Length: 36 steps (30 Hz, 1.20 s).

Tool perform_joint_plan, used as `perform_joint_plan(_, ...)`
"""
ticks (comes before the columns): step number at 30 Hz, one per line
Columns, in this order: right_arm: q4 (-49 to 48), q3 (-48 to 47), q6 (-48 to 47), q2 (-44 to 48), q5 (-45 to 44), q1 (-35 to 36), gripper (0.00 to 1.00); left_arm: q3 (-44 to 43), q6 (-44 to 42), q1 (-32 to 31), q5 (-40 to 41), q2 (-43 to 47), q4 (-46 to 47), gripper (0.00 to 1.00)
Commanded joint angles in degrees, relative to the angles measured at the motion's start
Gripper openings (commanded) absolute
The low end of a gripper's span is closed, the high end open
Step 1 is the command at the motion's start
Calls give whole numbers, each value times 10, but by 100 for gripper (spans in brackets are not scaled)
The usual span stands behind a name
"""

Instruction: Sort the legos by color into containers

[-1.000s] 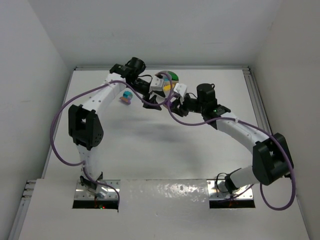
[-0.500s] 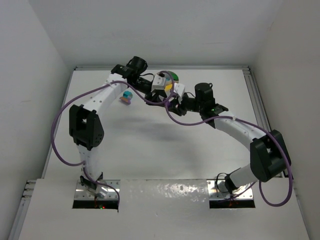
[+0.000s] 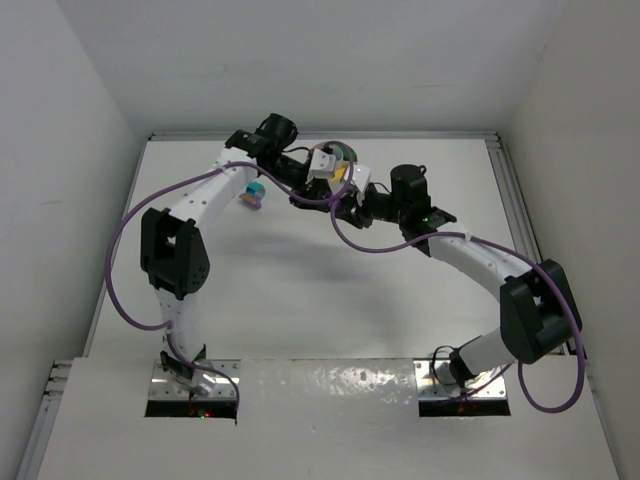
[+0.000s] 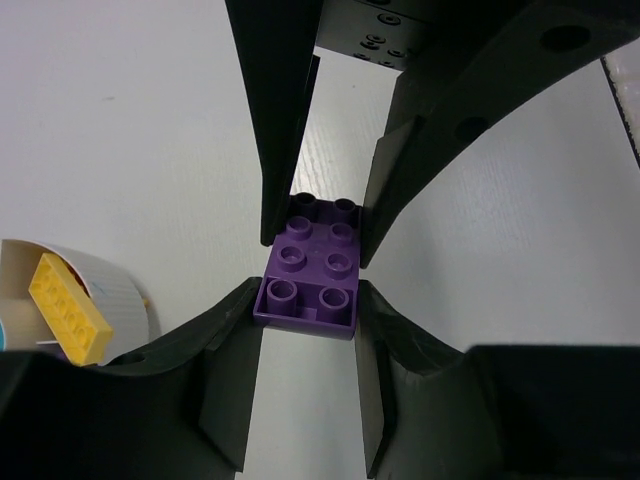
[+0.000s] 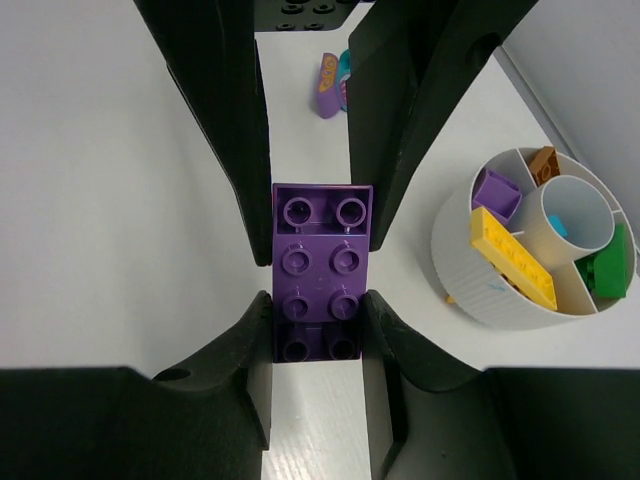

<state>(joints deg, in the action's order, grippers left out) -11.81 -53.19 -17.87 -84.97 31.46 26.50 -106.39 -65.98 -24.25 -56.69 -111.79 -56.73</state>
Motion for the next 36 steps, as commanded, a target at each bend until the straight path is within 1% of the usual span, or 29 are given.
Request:
perform_joint_plan(1,-38,-12,7,1,10,5,0,-20,14,-4,-18,3,12,4)
perform_joint_plan(2,-37,-10,7,0,9,4,0,-22,16,-4,-22,3,13,0)
perform_joint_plan(4,-40,-7,13,-1,4,5,0,-29,20,-3,-23,4,13,0)
perform_joint_plan(5,-43,-6,17,-2,-3,5,8,-30,18,-2,-19,4,14,0)
perform_joint_plan(6,-46,-4,22,-3,-11,6,25,-34,9,-2,-11,5,14,0)
perform_joint_plan(8,-52,2,27,-4,-48,5,64,-36,11,0,53,6,35,0)
perform_joint_plan(9,-58,5,32,-2,-66,5,68,-35,37,2,82,5,51,0)
perform_joint_plan(10,-76,16,40,2,-106,4,77,-34,46,8,139,4,84,0)
perform_joint_plan(12,-94,28,46,8,-143,2,84,-35,67,17,190,2,117,0)
perform_joint_plan(13,-105,42,49,11,-170,1,85,-38,78,25,238,-2,149,0)
perform_joint_plan(14,-121,47,60,18,-179,-2,86,-50,85,31,252,-7,159,0)
perform_joint_plan(17,-123,46,111,25,-185,-18,86,-77,126,58,247,-15,181,0)
perform_joint_plan(19,-99,23,159,23,-168,-36,86,-77,138,73,242,-14,192,0)
perform_joint_plan(21,-72,-18,197,15,-160,-45,84,-70,108,75,253,-15,187,0)
perform_joint_plan(22,-46,-34,219,10,-154,-54,84,-59,96,76,272,-19,191,0)
perform_joint_plan(24,-24,-66,220,-5,-148,-57,82,-56,93,79,293,-31,209,0)
perform_joint_plan(27,-15,-75,215,-15,-128,-57,81,-98,95,80,302,-77,198,0)
perform_joint_plan(28,-16,-73,219,-16,-127,-57,81,-123,107,80,308,-100,200,0)
perform_joint_plan(31,-17,-64,229,-13,-127,-57,81,-152,174,76,331,-126,222,0)
perform_joint_plan(32,-18,-61,231,-11,-127,-57,81,-154,202,69,338,-128,226,0)
perform_joint_plan(36,-25,-48,241,-7,-125,-57,80,-144,268,47,394,-124,227,0)
